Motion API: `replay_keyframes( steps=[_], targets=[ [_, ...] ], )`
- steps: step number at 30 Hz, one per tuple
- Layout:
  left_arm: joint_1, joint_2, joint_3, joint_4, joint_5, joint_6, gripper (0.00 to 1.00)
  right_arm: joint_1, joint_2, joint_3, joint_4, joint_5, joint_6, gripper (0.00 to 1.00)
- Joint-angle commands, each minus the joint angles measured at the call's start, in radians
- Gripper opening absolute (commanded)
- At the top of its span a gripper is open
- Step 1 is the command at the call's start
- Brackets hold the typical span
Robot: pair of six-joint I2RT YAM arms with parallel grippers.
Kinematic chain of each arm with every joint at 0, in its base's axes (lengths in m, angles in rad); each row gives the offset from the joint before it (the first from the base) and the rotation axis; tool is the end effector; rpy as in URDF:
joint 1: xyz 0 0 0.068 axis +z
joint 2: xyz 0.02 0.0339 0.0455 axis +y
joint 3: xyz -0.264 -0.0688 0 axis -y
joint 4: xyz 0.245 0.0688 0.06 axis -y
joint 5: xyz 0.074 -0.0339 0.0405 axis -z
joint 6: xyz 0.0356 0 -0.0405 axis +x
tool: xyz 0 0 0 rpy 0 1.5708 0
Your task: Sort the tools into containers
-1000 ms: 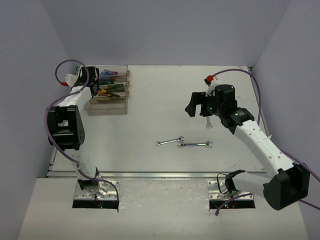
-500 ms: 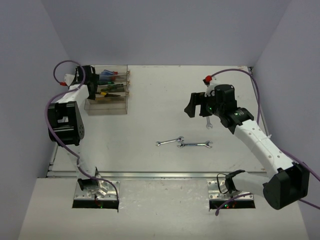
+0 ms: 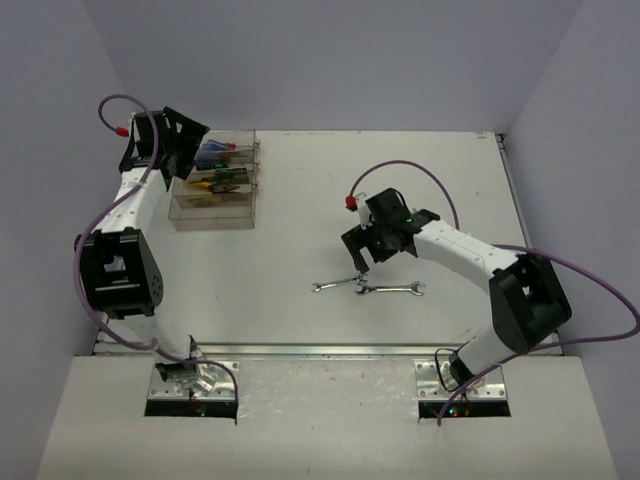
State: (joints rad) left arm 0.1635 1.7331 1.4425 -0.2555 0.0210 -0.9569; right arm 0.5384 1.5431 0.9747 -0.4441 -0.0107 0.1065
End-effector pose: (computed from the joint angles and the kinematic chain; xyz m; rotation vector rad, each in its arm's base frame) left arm 0.4029 0.0657 0.3044 -1.1350 1.8335 -0.4895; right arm 0.2655 0.1590 0.2031 -0.5619 2.5429 0.2498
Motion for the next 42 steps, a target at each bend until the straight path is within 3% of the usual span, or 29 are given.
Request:
replay_keyframes(
  steps=[1,4,6,7,9,11,13,18,23,29,36,39,42],
  targets=[
    [-0.015,-0.163,-0.186,0.036,0.247,0.09,1.0,-0.02,0.041,0.076,-0.004,0.291,0.08,0.99],
    [-0.051,-0.34,-0.382,0.086,0.229,0.07,1.0,-0.119,0.043,0.071,0.02,0.215,0.195,0.99],
    [-0.17,-0.478,-0.478,0.104,0.163,0.075,1.0,-0.246,0.06,0.075,0.056,0.144,0.24,0.96],
    [-0.185,-0.513,-0.49,0.101,0.124,0.086,1.0,-0.254,0.079,0.093,0.051,0.143,0.243,0.95],
    [-0.341,-0.572,-0.49,0.043,0.032,0.132,1.0,-0.324,0.149,0.159,0.011,0.124,0.233,0.92],
    [-0.427,-0.6,-0.474,-0.028,-0.016,0.177,1.0,-0.358,0.215,0.21,-0.019,0.091,0.219,0.89],
    [-0.464,-0.634,-0.469,-0.1,-0.038,0.234,1.0,-0.425,0.284,0.247,-0.034,0.026,0.21,0.81],
    [-0.464,-0.695,-0.469,-0.18,-0.026,0.341,1.0,-0.46,0.417,0.347,-0.105,0.015,0.164,0.62],
    [-0.464,-0.718,-0.476,-0.194,-0.001,0.383,1.0,-0.459,0.473,0.336,-0.125,0.04,0.144,0.42],
    [-0.464,-0.703,-0.472,-0.185,0.019,0.4,1.0,-0.46,0.549,0.35,-0.171,0.044,0.113,0.33],
    [-0.464,-0.697,-0.489,-0.159,0.043,0.408,1.0,-0.457,0.585,0.359,-0.177,0.057,0.097,0.13],
    [-0.464,-0.682,-0.512,-0.113,0.093,0.394,1.0,-0.457,0.572,0.363,-0.17,0.016,0.088,0.01],
    [-0.464,-0.65,-0.575,0.038,0.204,0.345,1.0,-0.459,0.519,0.34,-0.119,-0.065,0.111,0.0]
  ],
)
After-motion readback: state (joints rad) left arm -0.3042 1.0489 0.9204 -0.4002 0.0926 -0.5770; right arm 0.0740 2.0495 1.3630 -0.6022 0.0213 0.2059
